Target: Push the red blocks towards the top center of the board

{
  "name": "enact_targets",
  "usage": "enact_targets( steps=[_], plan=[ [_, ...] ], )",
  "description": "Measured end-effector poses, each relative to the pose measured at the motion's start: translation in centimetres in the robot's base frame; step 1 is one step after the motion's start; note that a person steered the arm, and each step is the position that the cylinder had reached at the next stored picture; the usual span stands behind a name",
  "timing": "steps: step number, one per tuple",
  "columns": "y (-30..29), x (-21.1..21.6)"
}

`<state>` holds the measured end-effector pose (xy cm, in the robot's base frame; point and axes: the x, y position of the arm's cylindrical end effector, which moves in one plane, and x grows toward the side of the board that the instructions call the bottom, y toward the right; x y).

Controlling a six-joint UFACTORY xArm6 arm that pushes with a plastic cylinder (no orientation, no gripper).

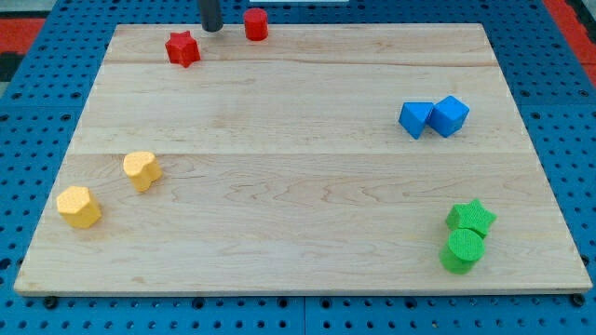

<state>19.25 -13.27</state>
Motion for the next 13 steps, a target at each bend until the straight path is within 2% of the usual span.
enact_targets(
  steps=[1,2,3,4,5,6,7,10,11,12,13],
  plan=[
    [2.4,-0.1],
    [11.0,1.0],
    [11.7,7.5],
    [3.4,11.8],
    [-6.0,8.2],
    [-5.5,5.3],
    [-2.3,5.3],
    [0.3,2.5],
    [-5.6,2.6],
    [-5.0,0.0],
    [-1.4,-0.1]
  ],
)
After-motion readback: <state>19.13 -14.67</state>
